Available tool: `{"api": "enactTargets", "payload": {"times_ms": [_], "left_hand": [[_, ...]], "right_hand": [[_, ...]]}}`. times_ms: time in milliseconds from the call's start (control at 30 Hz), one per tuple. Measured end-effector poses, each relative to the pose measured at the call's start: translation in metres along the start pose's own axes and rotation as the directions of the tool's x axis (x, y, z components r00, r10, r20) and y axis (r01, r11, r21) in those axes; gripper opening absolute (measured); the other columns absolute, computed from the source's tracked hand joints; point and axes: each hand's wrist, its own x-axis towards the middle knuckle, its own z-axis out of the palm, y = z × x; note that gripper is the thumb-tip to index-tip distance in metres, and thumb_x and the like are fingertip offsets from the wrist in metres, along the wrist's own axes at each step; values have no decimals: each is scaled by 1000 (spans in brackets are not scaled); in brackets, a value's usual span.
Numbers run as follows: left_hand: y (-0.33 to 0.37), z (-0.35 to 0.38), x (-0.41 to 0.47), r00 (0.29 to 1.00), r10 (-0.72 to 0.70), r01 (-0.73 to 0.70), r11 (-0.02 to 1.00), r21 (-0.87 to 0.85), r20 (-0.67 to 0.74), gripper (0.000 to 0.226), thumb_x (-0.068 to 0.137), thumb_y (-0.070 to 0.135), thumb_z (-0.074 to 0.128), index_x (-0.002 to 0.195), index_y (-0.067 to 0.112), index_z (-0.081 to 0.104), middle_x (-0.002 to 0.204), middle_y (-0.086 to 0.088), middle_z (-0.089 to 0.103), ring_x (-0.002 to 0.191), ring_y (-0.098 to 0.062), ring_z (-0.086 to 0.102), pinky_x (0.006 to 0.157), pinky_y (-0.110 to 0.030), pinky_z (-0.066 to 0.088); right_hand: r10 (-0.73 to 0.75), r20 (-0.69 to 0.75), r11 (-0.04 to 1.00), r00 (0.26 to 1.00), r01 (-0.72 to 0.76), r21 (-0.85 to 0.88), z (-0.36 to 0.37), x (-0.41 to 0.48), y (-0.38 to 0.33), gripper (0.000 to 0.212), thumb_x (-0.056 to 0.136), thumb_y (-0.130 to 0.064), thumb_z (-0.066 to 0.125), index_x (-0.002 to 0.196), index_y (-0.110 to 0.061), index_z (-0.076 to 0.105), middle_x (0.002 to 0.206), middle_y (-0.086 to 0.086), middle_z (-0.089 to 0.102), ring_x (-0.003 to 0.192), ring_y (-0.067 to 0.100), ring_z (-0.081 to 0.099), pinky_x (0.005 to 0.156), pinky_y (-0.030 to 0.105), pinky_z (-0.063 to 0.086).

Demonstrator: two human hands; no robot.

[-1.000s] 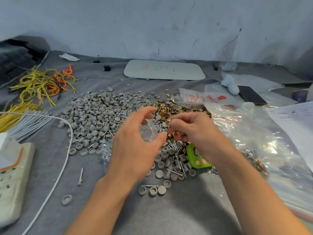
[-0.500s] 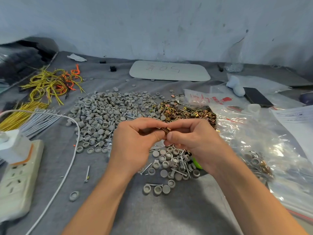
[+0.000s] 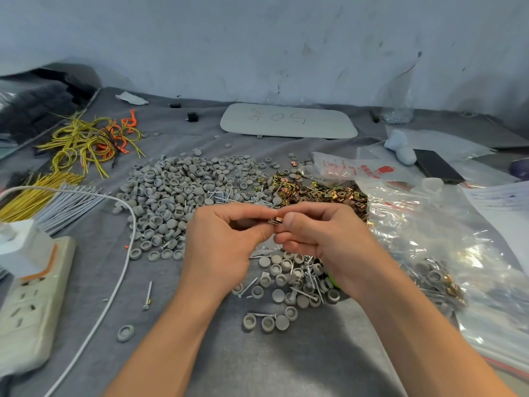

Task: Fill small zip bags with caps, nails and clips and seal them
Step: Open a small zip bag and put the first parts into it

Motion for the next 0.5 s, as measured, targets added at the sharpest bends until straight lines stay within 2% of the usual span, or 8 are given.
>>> {"api": "enactTargets", "payload": {"times_ms": [100, 267, 500], "left_hand": [[2, 0, -1, 1000, -9, 9, 1000, 18, 17, 39, 76, 2, 85, 86, 40, 82, 79, 10, 78, 76, -11, 76, 70, -23, 60], [2, 1, -3, 998, -59, 59, 998, -3, -7, 27, 75, 2, 87, 87, 26, 82, 78, 5, 79, 74, -15, 77, 69, -26, 62], [4, 2, -4, 998, -61, 60, 998, 10, 27, 24, 80, 3, 84, 83, 26, 82, 76, 6, 78, 71, -12, 76, 64, -19, 57]], "right_hand": [[13, 10, 1000, 1000, -13, -13, 0, 0, 1, 15, 90, -3, 75, 88, -15, 84, 84, 18, 77, 75, 22, 76, 69, 25, 61], [3, 4, 999, 1000, -3, 40, 0, 0, 3, 17, 88, 3, 75, 87, -11, 83, 83, 20, 77, 75, 22, 76, 66, 24, 61], [-58, -32, 998, 998, 59, 9, 0, -1, 2, 20, 81, 11, 78, 86, -8, 80, 83, 21, 77, 73, 24, 76, 65, 27, 61]]}}
